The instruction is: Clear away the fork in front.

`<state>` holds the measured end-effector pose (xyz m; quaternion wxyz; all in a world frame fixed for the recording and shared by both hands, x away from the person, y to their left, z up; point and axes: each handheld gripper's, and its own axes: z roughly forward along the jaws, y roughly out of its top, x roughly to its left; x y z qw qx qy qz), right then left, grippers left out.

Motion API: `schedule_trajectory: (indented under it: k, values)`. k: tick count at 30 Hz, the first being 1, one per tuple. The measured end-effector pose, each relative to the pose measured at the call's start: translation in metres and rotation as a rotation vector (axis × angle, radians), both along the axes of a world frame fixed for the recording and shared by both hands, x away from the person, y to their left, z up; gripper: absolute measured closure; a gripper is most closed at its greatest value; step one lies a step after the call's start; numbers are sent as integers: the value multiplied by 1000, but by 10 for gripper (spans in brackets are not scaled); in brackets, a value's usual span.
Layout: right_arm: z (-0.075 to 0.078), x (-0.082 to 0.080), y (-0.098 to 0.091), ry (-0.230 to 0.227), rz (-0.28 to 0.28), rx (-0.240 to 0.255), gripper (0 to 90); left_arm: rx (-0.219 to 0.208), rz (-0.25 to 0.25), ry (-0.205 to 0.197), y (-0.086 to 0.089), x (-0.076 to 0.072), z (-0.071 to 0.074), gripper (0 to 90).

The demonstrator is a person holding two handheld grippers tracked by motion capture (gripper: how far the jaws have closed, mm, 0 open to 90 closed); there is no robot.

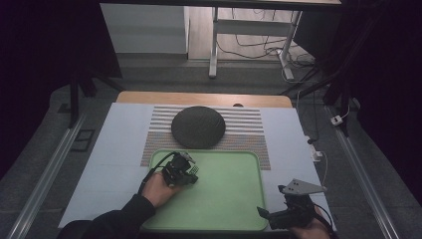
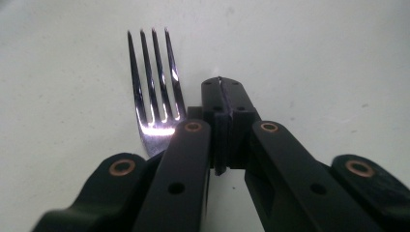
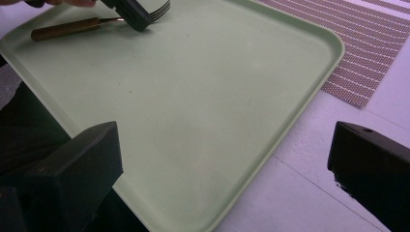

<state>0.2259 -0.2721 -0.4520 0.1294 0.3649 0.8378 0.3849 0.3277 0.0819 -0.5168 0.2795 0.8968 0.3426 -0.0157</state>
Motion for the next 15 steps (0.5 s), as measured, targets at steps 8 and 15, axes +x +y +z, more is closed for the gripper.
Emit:
schedule_trajectory:
  k: [8,15]
  values:
    - [0,0,0,1,2,1,0,33,76,-22,18,9,0,882]
    - [0,0,0,5,2,4,0,47,161,-1,43,19,1,882]
